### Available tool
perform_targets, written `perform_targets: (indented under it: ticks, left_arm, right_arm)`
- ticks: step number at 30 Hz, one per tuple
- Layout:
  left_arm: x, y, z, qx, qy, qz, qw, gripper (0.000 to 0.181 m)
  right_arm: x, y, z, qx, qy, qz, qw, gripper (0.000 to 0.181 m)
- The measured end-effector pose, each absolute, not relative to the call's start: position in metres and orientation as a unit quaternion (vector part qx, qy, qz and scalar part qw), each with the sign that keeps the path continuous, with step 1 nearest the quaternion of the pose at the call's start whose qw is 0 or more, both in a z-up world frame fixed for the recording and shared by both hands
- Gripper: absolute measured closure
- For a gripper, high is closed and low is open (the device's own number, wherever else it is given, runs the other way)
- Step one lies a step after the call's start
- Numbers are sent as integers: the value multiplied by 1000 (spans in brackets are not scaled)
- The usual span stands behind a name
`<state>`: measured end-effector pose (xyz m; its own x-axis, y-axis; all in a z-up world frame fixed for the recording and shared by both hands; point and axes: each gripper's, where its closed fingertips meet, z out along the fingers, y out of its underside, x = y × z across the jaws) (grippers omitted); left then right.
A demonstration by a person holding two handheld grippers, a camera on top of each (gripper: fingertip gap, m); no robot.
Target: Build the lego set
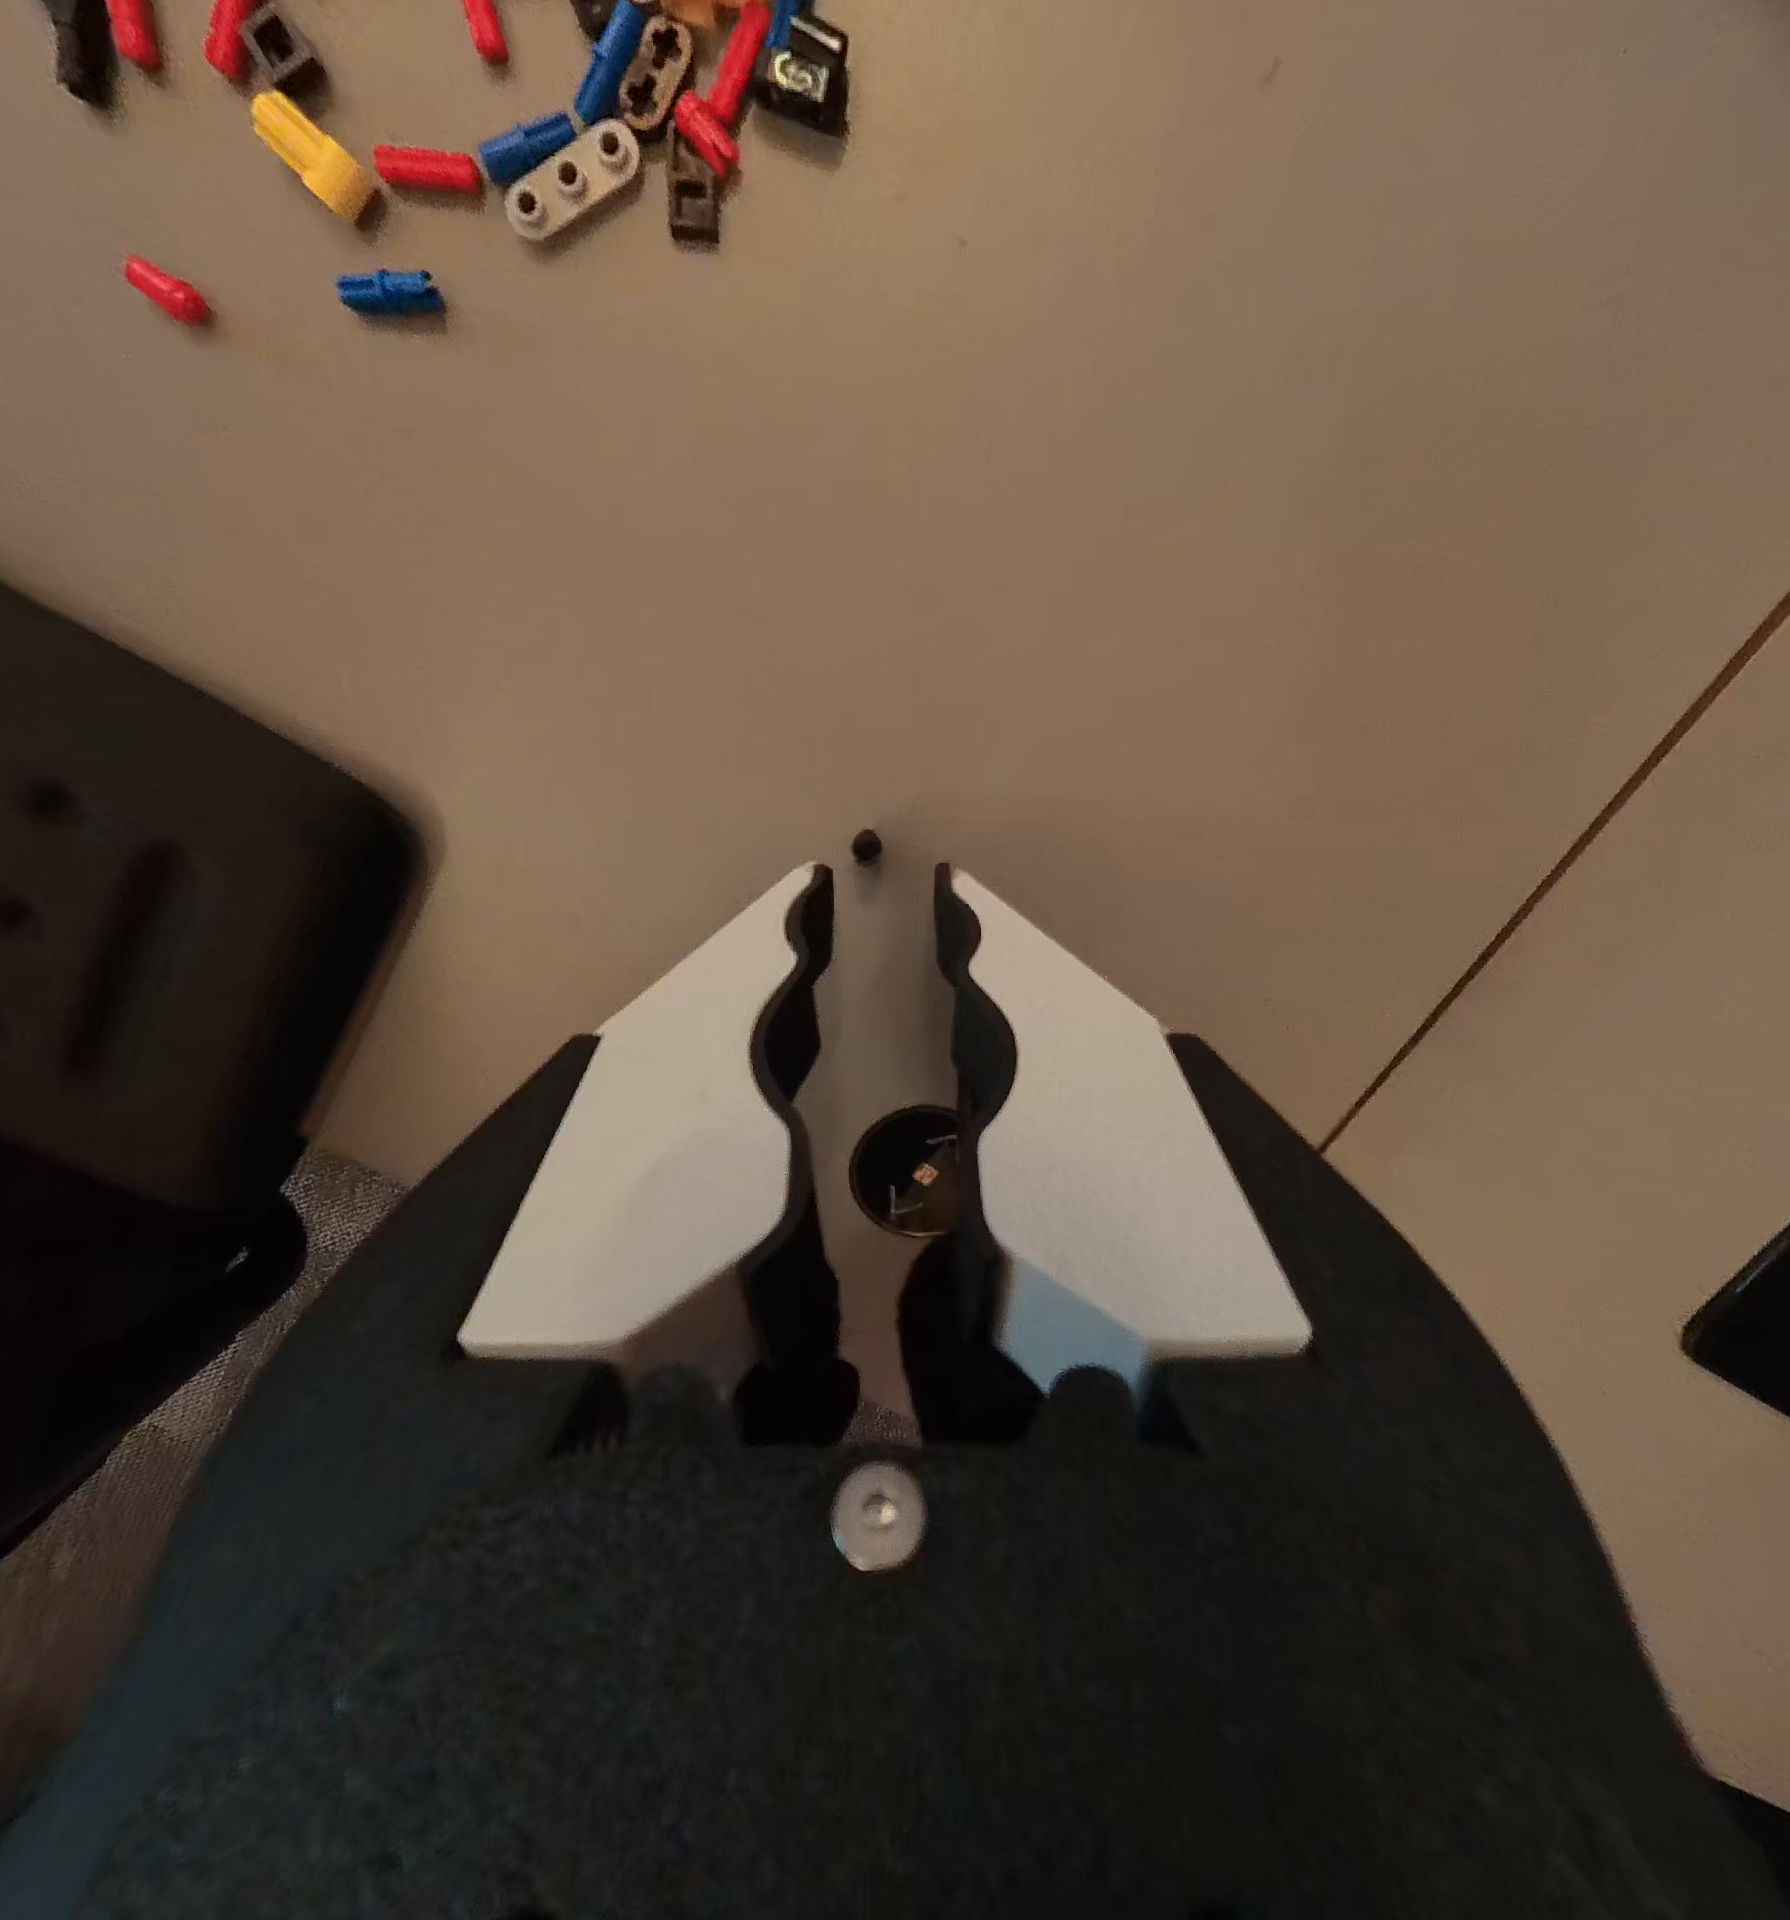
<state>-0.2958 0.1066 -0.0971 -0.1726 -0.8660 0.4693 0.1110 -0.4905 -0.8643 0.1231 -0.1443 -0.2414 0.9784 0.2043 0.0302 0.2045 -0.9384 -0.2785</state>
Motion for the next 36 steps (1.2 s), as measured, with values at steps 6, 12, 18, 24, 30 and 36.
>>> perform_targets:
  ticks: [6, 12, 18, 24, 30, 36]
  left_arm:
    - [-295, 106, -99, -536, 358, -676, 358, 174]
    - [-292, 104, -102, -539, 365, -670, 356, 174]
    - [-288, 96, -101, -530, 383, -668, 354, 174]
    - [-278, 66, -92, -471, 441, -666, 374, 174]
    - [-276, 45, -86, -431, 475, -668, 378, 174]
    - [-275, 43, -87, -437, 473, -677, 356, 174]
  right_arm:
    - [120, -140, -246, -982, -118, -4, 146, 169]
    - [119, -138, -250, -981, -129, -9, 142, 177]
    - [83, -100, -216, -964, -145, 24, 223, 178]
    - [-113, 5, -107, -847, -224, 227, 425, 178]
    - [-245, 47, -71, -759, -327, 331, 456, 178]
    - [-276, 54, -86, -751, -349, 358, 431, 178]
